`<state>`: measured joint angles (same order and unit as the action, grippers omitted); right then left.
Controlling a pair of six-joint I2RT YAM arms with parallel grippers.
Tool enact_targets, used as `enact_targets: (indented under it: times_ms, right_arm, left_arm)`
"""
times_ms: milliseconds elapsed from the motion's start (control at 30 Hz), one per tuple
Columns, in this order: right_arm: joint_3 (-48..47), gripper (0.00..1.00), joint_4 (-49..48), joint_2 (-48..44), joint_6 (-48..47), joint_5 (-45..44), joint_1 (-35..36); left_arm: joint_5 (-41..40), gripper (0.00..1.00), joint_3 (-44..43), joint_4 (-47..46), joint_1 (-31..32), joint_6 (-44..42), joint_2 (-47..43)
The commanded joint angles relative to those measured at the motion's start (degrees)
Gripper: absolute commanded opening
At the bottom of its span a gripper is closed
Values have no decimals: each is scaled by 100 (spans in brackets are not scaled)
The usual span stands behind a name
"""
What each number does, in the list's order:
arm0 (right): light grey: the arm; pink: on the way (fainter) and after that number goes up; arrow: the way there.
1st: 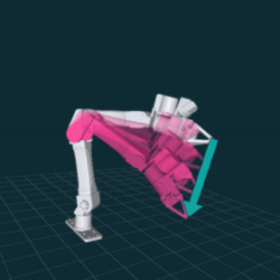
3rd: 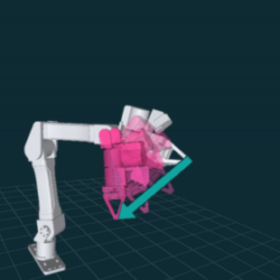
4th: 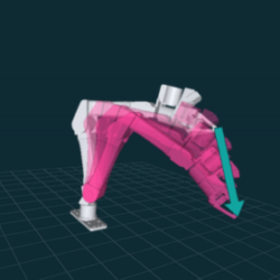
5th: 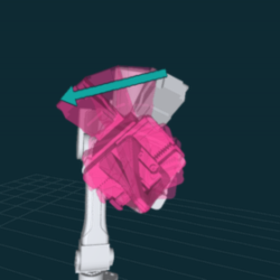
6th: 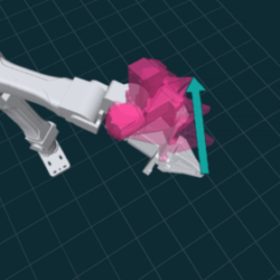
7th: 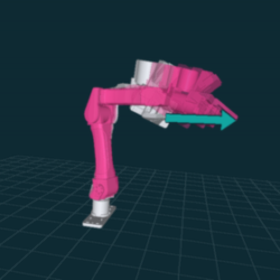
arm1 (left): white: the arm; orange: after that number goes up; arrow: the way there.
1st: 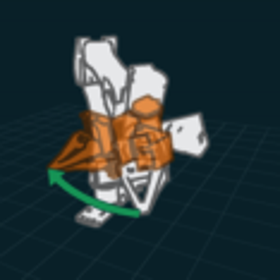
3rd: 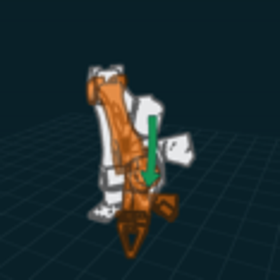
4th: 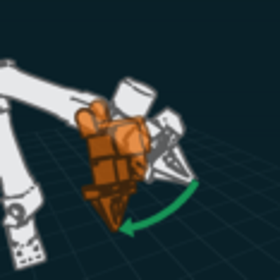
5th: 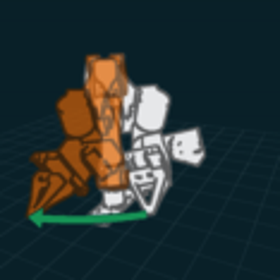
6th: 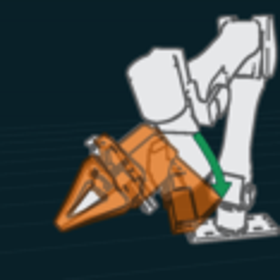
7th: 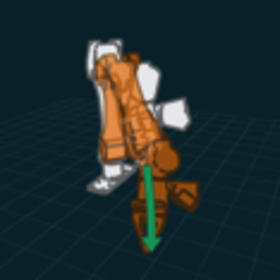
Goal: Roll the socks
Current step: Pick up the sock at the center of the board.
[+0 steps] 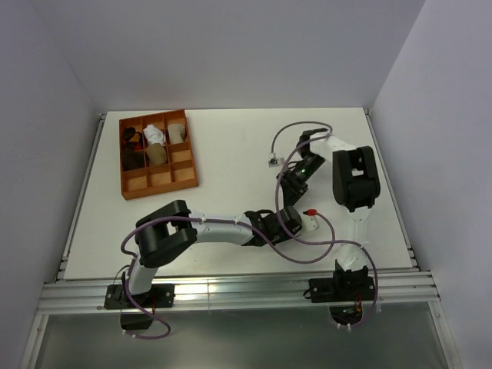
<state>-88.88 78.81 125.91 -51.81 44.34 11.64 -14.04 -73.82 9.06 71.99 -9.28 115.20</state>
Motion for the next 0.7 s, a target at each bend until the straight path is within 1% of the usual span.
enact_targets:
  times_ms: [0,33,133,300,367,467,500,567,667]
  right_arm:
    - [38,59,-400,-1119,365,190,-416]
    - [194,60,-671,-1443,574,163,-539]
    - [511,59,-1181,-1849,970,23,-733]
    - [609,58,-1236,-2281,1085,110,-1163]
    - [635,58,-1245,-2430,1103,163,-1453]
    - [732,57,-1429,-2597,1296,137,-1568]
    - [793,57,-1482,-2624,1392,50,-1594]
    - [837,57,-1631,-2668,1472,-12,-1630]
    - [767,56,-1544,-2694,1402,5,-1709]
  left_arm:
    - [1219,0,421,852,-140,497,363]
    - [1263,0,404,843,-202,532,346]
    - [1465,0,334,878,-387,655,302]
    - [1641,0,246,843,-694,831,188]
    - [1808,0,254,782,-808,875,100]
    - [1861,0,272,720,-1045,875,-23]
    - [1853,0,254,711,-1090,1093,-50]
    - [1931,0,246,685,-1169,1165,-163]
    - [1862,0,263,579,-1388,1244,-313]
